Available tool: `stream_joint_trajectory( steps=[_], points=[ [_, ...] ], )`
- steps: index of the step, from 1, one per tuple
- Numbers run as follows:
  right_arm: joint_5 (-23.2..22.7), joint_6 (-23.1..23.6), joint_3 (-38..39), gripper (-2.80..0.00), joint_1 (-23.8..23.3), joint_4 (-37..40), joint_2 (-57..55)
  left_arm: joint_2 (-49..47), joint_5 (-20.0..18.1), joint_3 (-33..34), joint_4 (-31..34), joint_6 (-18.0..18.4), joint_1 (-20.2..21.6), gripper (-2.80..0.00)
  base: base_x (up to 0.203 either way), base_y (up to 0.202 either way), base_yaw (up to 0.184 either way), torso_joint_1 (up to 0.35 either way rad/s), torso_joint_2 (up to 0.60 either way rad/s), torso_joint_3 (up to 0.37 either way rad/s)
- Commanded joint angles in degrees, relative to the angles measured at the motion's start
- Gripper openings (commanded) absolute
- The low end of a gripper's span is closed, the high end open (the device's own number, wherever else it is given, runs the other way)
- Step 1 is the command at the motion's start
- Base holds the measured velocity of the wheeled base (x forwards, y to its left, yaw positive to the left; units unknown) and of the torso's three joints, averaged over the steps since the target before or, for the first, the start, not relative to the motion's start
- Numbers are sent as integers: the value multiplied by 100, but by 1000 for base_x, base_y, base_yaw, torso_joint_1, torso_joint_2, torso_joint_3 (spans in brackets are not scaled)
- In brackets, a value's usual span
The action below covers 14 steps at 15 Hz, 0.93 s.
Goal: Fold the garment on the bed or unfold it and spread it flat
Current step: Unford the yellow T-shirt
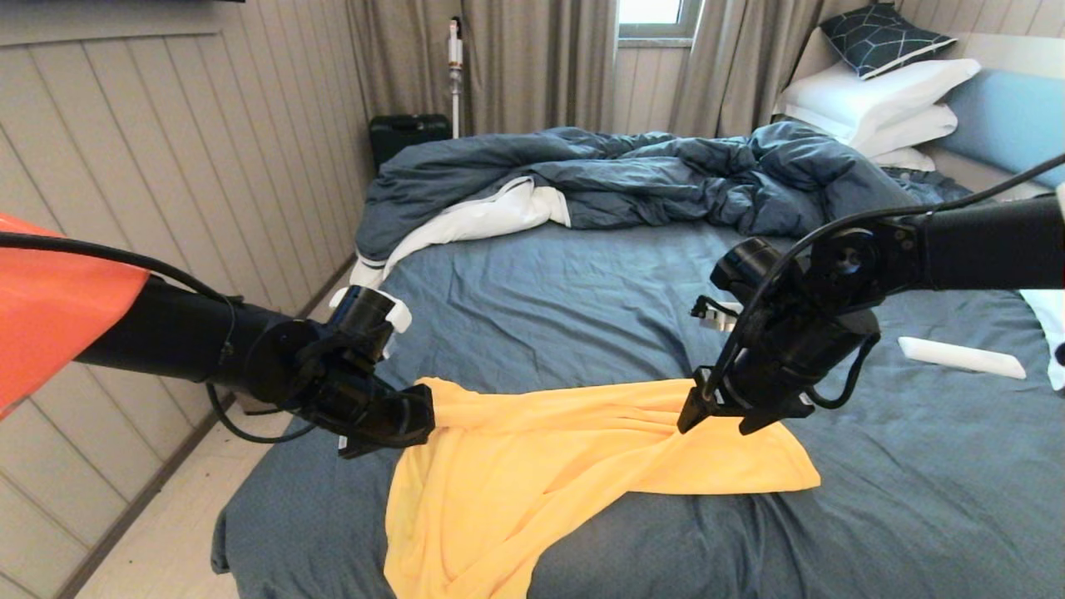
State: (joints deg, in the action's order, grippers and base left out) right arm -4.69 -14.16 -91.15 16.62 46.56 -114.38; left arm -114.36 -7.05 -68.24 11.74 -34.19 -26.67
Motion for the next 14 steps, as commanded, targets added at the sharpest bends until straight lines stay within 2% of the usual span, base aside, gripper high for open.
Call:
stream_joint_trajectory(
  steps=[1,5,6,8,9,11,13,14],
  points=[
    [58,-113,18,0,12,38,-151,-26,-22,54,4,-17,-10,-280,0,0,0,0,0,0],
    [153,-554,-104,0,-41,38,-310,-10,-51,72,4,-23,-13,-280,0,0,0,0,0,0],
    [156,-886,-136,0,-23,38,-291,-7,-51,74,4,-26,-13,-280,0,0,0,0,0,0],
    [167,-2045,-190,0,4,44,-147,-17,-60,74,4,-26,-13,-280,0,0,0,0,0,0],
    [184,-2299,-146,0,-22,44,-63,-35,-69,74,4,-26,-13,-280,0,0,0,0,0,0],
    [223,-2293,-122,0,-44,38,-58,-43,-69,74,4,-26,-13,-280,0,0,0,0,0,0],
    [655,-2285,-151,0,-52,15,-226,-78,-78,66,4,-26,-13,-280,0,0,0,0,0,0],
    [690,-2285,-210,0,-60,12,-332,-78,-78,66,4,-26,-13,-280,0,0,0,0,0,0]
  ],
)
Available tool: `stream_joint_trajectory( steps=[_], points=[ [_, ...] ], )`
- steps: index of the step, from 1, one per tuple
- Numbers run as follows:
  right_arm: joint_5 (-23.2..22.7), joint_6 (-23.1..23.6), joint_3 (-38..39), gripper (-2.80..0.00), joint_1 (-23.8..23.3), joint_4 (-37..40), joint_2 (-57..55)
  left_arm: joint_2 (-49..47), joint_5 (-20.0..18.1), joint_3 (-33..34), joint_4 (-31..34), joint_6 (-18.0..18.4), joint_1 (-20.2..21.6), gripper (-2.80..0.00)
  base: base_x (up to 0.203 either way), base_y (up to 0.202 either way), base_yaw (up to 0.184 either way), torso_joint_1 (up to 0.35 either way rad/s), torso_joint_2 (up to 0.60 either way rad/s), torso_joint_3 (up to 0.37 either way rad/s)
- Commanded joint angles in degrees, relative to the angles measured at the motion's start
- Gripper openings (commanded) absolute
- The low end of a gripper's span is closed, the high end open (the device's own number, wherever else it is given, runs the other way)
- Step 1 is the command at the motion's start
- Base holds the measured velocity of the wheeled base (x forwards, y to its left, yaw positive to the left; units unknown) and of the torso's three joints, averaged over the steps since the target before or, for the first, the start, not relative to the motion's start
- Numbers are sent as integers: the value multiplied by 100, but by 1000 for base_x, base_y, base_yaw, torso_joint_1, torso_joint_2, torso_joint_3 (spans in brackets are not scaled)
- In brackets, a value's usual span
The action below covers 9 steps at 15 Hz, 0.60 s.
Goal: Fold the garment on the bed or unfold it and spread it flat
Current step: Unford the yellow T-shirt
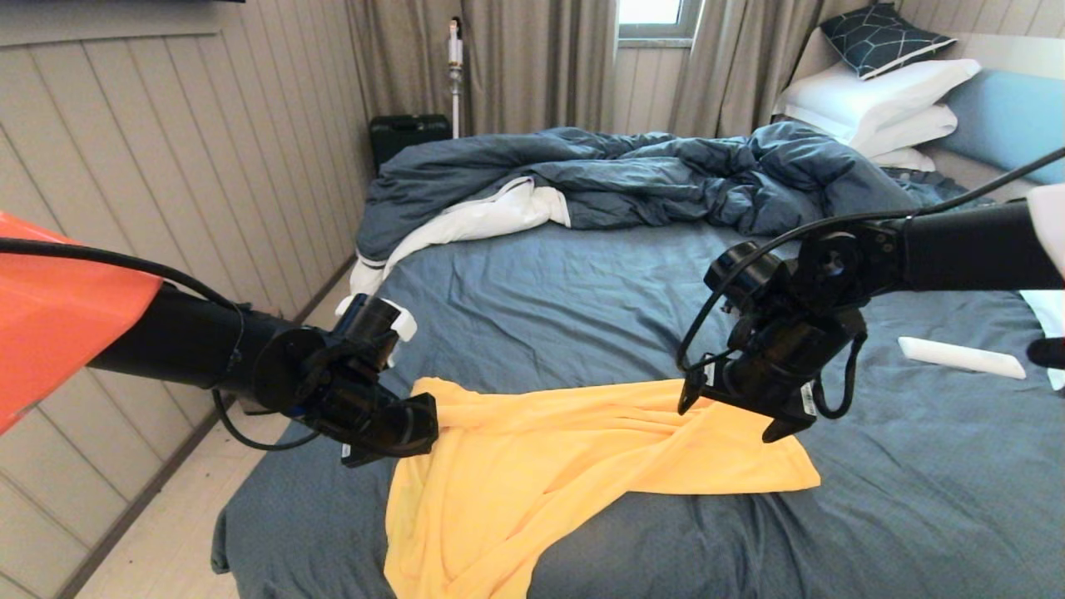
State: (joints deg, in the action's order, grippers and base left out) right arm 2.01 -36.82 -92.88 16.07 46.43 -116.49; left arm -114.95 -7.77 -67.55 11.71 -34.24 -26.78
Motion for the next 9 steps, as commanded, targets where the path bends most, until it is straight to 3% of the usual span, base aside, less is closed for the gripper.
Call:
stream_joint_trajectory(
  steps=[1,9],
  points=[
    [27,-19,-50,0,-46,19,-187,-19,-6,-4,7,-21,-2,-280,0,0,0,0,0,0],
    [131,-10,-474,0,-352,-380,-921,-195,3,-4,-107,-12,-2,-280,0,0,0,0,0,0]
  ],
)
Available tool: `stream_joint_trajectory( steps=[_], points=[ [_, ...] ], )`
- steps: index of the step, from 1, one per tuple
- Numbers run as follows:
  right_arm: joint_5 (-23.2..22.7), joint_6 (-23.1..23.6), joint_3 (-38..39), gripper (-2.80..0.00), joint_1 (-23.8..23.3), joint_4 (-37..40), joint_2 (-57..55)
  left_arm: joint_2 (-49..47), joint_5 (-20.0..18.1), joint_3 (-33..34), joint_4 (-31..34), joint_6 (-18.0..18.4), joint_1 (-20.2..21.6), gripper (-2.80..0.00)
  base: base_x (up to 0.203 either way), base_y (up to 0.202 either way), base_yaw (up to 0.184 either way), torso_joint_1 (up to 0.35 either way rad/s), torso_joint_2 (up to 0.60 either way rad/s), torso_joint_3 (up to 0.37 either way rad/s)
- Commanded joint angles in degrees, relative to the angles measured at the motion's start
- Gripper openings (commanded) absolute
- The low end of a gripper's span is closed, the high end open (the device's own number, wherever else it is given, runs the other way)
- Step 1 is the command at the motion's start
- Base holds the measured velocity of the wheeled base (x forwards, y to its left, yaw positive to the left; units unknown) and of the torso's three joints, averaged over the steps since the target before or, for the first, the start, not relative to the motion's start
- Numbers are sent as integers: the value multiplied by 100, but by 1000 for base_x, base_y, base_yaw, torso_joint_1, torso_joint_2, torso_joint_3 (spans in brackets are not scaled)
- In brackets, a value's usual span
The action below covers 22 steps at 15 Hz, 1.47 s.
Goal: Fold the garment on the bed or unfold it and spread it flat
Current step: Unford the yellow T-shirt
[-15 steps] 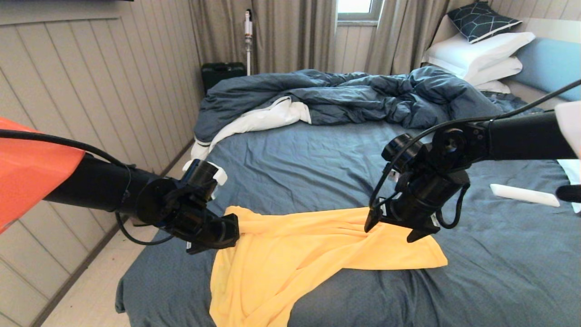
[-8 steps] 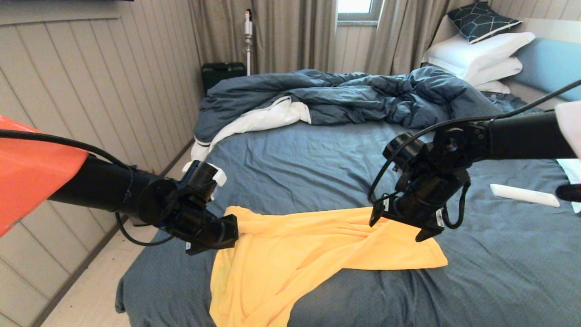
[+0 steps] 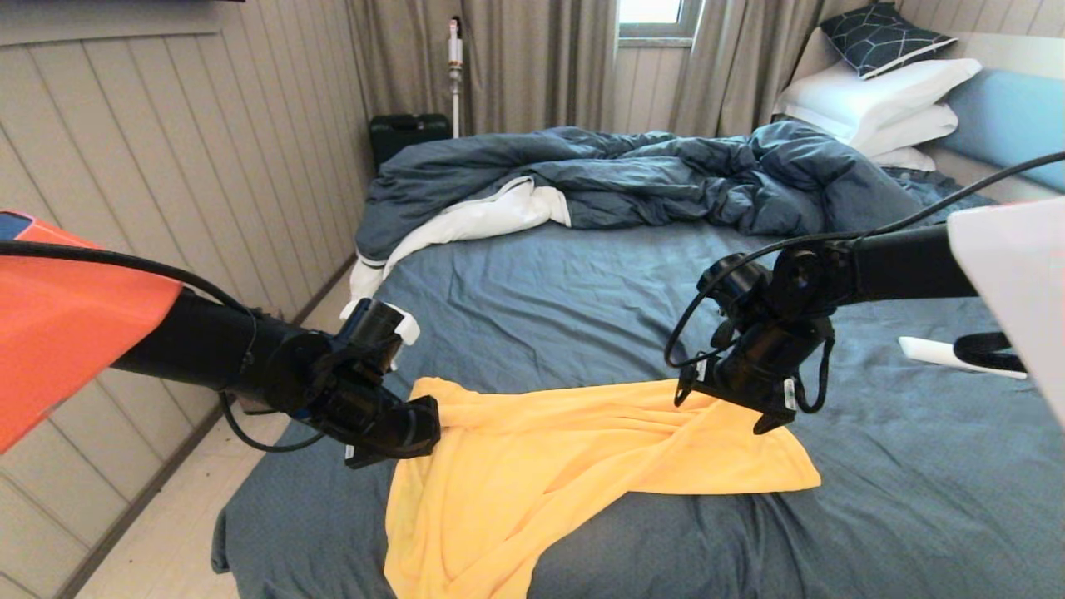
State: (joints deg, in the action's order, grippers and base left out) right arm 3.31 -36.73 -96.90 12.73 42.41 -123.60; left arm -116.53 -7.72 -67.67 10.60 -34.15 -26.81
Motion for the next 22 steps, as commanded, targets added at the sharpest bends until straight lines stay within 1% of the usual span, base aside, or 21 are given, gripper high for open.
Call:
stream_joint_trajectory(
  steps=[1,4,5,8,14,16,18,20,22],
  points=[
    [29,-18,-174,0,-23,22,-301,-45,-2,8,-5,-21,1,-280,0,0,0,0,0,0],
    [37,76,-442,0,-25,38,-462,-89,-2,8,-14,-21,1,-280,0,0,0,0,0,0],
    [47,78,-444,-280,-16,39,-472,-89,-2,-1,-14,-21,0,-280,0,0,0,0,0,0],
    [249,173,-410,-280,2,39,-464,-106,-2,8,-5,-21,0,-280,0,0,0,0,0,0],
    [267,184,-285,-280,-25,49,-393,-115,-11,8,-5,-21,0,-280,0,0,0,0,0,0],
    [282,175,-144,-280,-25,55,-218,-177,-11,-1,-5,-21,0,-280,0,0,0,0,0,0],
    [325,175,116,-280,-17,49,116,-168,-2,-1,-5,-21,0,-280,0,0,0,0,0,0],
    [336,175,542,-280,-3,46,536,-168,-2,-1,-5,-21,0,-280,0,0,0,0,0,0],
    [375,175,1337,-280,42,29,1056,-143,-2,7,-5,-21,0,-280,0,0,0,0,0,0]
  ],
)
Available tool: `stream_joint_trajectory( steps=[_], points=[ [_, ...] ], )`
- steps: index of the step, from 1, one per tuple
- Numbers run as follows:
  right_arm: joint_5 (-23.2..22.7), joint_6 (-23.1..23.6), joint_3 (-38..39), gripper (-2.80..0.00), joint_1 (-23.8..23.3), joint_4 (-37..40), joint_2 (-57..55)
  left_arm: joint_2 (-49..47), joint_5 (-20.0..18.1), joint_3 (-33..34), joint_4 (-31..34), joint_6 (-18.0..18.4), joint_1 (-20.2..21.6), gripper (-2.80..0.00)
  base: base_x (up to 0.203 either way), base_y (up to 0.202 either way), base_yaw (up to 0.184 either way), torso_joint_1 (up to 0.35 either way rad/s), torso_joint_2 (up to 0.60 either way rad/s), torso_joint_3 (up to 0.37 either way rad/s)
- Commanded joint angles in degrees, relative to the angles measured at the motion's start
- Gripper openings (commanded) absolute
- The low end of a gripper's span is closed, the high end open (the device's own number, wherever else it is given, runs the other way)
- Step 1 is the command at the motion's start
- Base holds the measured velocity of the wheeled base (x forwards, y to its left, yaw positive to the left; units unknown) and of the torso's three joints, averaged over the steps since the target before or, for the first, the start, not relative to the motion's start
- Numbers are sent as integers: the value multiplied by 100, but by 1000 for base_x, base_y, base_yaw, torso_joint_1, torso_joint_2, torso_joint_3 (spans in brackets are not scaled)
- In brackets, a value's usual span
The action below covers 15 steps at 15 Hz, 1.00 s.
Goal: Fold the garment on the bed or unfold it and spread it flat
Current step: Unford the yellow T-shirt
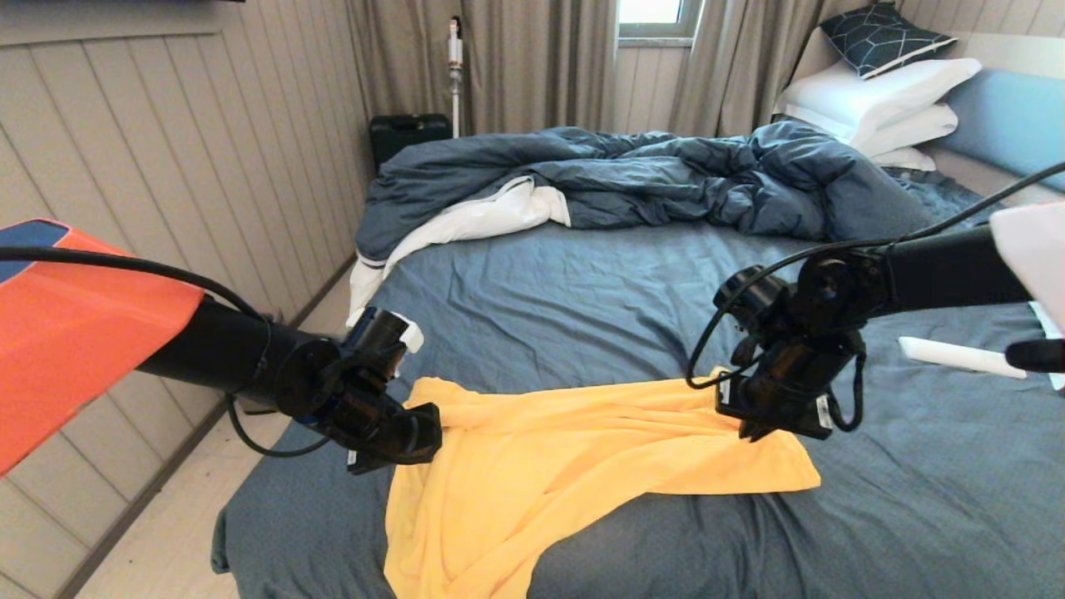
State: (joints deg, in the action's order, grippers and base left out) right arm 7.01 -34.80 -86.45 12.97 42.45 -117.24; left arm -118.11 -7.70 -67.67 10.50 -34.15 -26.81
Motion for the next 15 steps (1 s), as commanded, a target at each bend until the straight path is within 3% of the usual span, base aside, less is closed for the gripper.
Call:
stream_joint_trajectory(
  steps=[1,7,15],
  points=[
    [16,-16,692,-280,40,17,647,40,-3,8,5,-22,0,-280,0,0,0,0,0,0],
    [28,-2,3033,-280,194,-760,1498,52,-3,17,5,-22,0,-280,0,0,0,0,0,0],
    [-16,-1,4725,-280,241,-1186,2662,43,-3,17,5,-22,-9,-280,0,0,0,0,0,0]
  ],
)
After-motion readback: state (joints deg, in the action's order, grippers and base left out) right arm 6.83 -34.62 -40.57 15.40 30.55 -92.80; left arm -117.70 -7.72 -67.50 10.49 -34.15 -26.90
